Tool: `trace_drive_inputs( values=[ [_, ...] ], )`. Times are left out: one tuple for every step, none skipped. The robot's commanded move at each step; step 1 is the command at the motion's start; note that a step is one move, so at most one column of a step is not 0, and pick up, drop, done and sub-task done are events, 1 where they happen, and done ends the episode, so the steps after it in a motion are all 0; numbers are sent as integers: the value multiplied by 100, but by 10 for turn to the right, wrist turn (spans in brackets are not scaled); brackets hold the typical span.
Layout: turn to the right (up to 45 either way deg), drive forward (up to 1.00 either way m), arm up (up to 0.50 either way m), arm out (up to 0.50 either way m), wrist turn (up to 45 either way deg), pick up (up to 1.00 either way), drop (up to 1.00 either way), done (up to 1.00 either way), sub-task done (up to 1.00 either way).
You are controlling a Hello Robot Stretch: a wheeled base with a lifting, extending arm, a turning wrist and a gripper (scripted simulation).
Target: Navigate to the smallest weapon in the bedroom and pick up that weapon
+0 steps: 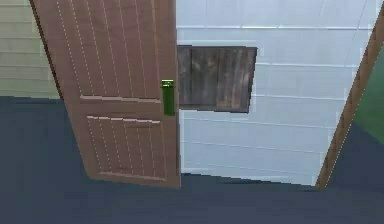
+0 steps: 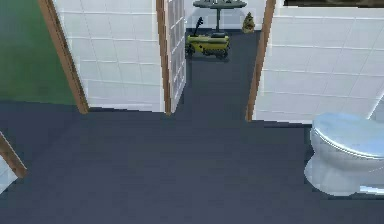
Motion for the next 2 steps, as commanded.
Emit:
trace_drive_inputs(
  values=[
    [0, 25, 0, 0, 0, 0, 0, 0, 0],
    [-450, 0, 0, 0, 0, 0, 0, 0, 0]
  ],
)
